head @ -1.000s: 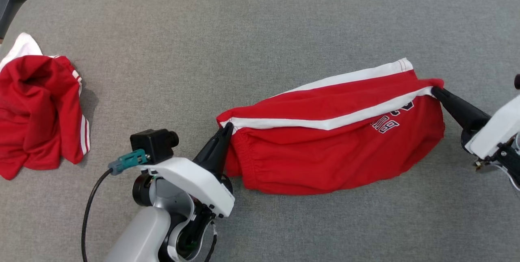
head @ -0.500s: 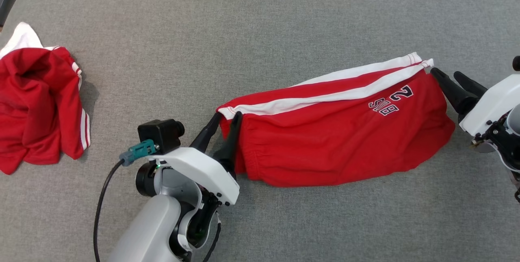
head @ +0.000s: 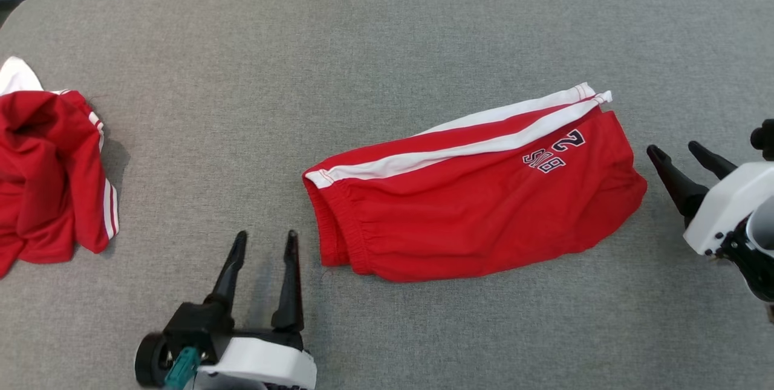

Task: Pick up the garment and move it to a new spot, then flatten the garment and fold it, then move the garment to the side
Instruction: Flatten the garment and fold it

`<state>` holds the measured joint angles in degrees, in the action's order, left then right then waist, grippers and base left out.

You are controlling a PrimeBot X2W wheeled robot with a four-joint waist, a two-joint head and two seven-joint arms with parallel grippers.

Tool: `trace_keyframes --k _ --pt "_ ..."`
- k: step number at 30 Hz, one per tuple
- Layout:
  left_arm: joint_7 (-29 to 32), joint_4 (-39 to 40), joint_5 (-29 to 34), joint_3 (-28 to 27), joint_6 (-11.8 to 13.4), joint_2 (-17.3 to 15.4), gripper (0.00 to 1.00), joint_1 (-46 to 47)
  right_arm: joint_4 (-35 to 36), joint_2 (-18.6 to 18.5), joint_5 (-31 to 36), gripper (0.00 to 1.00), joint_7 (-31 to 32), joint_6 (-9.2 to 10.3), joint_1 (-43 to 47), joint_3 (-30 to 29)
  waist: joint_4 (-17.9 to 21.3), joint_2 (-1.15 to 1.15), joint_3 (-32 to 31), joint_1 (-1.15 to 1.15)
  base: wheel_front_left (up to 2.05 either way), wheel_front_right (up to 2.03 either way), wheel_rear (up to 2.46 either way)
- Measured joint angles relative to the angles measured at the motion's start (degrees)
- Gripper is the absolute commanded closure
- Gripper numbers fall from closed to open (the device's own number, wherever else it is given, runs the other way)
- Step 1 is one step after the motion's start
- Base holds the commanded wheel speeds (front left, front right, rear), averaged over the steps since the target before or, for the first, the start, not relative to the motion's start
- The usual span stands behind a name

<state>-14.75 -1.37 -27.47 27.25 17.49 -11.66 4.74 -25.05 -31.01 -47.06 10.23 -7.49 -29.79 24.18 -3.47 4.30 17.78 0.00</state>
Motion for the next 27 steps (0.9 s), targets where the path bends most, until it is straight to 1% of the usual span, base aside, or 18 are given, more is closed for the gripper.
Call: trace_keyframes --k 1,2,4,8,9,12,16,19,22,27 --pt "-0.1 0.1 0.8 -0.7 0.6 0.5 0.0 -1.0 0.1 0.8 0.8 0.0 0.5 0.0 -0.2 -0.9 -0.1 0.0 0.0 0.0 0.0 0.0 0.0" --pt "-0.2 0.5 0.9 -1.7 1.0 1.6 0.0 -2.0 0.1 1.6 1.7 0.0 0.9 0.0 -0.5 -1.7 -0.3 0.0 0.1 0.0 0.0 0.0 0.0" --pt "-0.2 1.5 3.5 -2.5 0.7 3.3 0.0 -3.1 -0.2 3.7 3.5 0.0 2.0 0.0 -1.6 -3.6 -0.8 0.0 0.2 0.0 0.0 0.0 0.0" --pt "-0.2 2.1 7.0 -3.5 -1.5 6.2 0.0 -4.9 -2.3 7.7 8.2 0.0 4.6 0.0 -4.2 -7.6 -2.5 0.0 0.2 0.0 0.0 0.0 0.0" --pt "-0.2 1.9 8.4 -4.1 -2.7 7.0 0.0 -5.5 -3.9 9.9 10.1 0.0 5.8 0.0 -5.2 -10.0 -3.5 0.0 0.2 0.0 0.0 0.0 0.0" --pt "-0.2 1.9 9.9 -5.5 -3.9 7.8 0.0 -5.7 -7.0 12.4 13.9 0.0 8.6 0.0 -6.4 -12.4 -4.9 0.0 0.2 0.0 0.0 0.0 0.0" --pt "-0.2 1.9 11.5 -7.1 -5.9 8.5 0.0 -5.9 -10.7 13.8 19.7 0.0 12.4 0.0 -6.2 -13.1 -6.2 0.0 0.2 0.0 0.0 0.0 0.0" --pt "-0.2 2.0 12.1 -8.4 -7.0 8.6 0.0 -6.6 -12.1 14.2 22.3 0.0 14.2 0.0 -5.4 -13.3 -6.7 0.0 0.0 0.0 0.0 0.0 0.0" --pt "-0.2 2.1 12.7 -9.5 -7.8 8.8 0.0 -7.0 -12.5 14.4 23.1 0.0 15.3 0.0 -4.3 -13.2 -6.8 0.0 -0.4 0.0 0.0 0.0 0.0" --pt "-0.2 2.3 12.5 -9.7 -8.1 8.8 0.0 -8.2 -13.0 16.2 22.0 0.0 16.2 0.0 -3.6 -14.4 -5.9 0.01 -0.8 0.0 0.0 0.0 0.0"
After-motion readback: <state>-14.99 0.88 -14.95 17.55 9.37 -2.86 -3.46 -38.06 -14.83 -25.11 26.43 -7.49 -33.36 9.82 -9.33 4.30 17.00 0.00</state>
